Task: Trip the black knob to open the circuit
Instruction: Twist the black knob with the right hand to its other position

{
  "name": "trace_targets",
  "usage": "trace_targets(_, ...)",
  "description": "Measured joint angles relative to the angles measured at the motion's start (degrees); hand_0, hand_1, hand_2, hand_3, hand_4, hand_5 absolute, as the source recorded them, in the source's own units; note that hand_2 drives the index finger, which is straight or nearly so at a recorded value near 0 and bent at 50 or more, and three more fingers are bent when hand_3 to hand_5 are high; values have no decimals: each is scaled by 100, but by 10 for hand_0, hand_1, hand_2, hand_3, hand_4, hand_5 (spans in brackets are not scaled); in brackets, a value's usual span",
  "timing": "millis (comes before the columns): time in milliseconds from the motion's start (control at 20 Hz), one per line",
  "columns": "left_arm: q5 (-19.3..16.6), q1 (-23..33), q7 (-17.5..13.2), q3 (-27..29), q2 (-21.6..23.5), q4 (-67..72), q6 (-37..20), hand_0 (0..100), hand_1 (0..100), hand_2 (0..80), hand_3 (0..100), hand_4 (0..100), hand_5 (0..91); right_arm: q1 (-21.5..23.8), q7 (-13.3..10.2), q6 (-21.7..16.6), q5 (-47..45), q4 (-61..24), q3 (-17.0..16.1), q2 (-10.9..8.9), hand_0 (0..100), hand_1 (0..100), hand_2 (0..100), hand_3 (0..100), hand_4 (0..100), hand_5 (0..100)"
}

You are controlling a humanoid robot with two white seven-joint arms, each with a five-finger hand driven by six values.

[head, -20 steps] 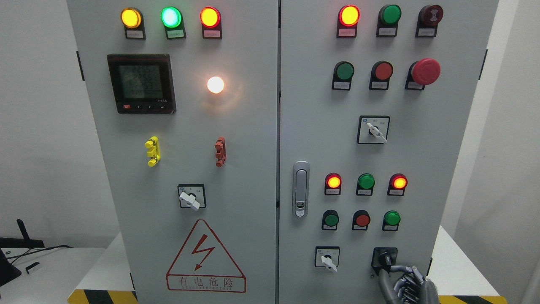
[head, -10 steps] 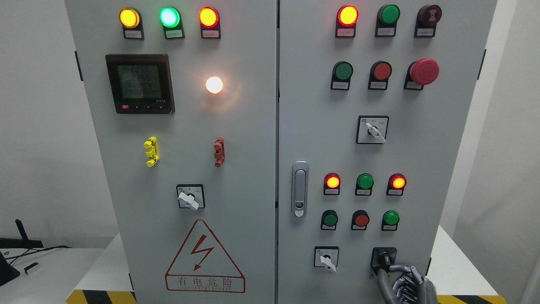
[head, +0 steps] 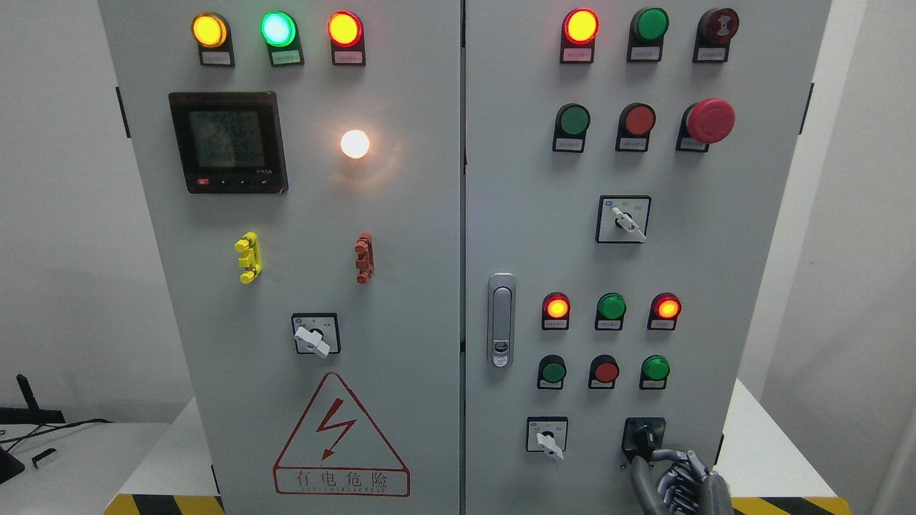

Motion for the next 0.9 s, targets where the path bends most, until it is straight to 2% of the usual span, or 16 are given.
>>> trace_targets(902,0,0,0,0,0,0,0,120,389,0,0,0,0,-75,8,20,-119,13,57,17,397,669,531,919,993,1000)
